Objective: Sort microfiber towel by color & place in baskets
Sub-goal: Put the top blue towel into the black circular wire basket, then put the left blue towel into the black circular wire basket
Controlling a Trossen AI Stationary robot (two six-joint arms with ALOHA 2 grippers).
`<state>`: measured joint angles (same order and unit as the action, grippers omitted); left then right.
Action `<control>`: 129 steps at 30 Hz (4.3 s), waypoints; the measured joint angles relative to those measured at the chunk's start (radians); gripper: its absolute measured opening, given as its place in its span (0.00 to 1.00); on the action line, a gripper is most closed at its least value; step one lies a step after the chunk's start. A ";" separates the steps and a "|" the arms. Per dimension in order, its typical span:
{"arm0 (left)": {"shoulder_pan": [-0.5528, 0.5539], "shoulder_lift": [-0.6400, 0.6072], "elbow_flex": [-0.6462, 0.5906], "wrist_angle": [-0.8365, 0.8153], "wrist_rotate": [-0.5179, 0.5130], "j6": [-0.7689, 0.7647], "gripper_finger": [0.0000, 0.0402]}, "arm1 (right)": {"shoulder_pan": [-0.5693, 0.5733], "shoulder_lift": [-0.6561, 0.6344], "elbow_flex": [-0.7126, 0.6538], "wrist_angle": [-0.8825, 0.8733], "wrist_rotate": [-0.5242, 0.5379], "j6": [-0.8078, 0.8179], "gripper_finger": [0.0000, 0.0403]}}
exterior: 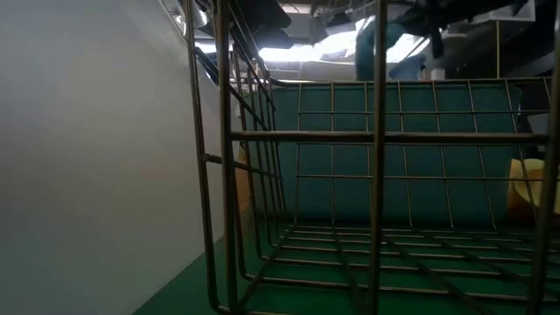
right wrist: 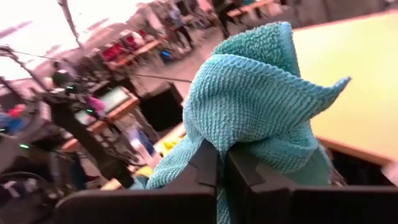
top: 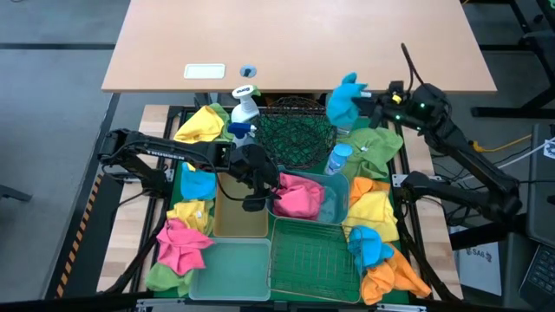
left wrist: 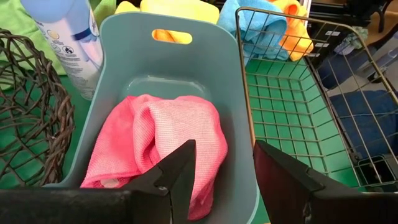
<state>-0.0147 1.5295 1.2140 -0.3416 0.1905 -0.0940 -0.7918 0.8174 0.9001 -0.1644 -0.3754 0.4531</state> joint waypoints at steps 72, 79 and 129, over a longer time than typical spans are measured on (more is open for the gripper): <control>-0.003 -0.232 0.000 -0.469 -0.043 -0.122 0.39 | 0.000 0.293 0.000 0.048 -0.219 0.021 0.53; -0.033 -0.301 0.000 -0.742 -0.132 -0.239 0.39 | 0.000 0.293 0.000 0.041 -0.219 0.021 0.54; -0.077 -0.293 -0.479 -0.679 -0.520 -0.233 0.19 | 0.000 0.293 0.000 0.027 -0.219 0.012 0.54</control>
<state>-0.0921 1.2369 0.7353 -1.0207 -0.3296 -0.3273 -0.7914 1.1107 0.9005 -0.1375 -0.5945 0.4652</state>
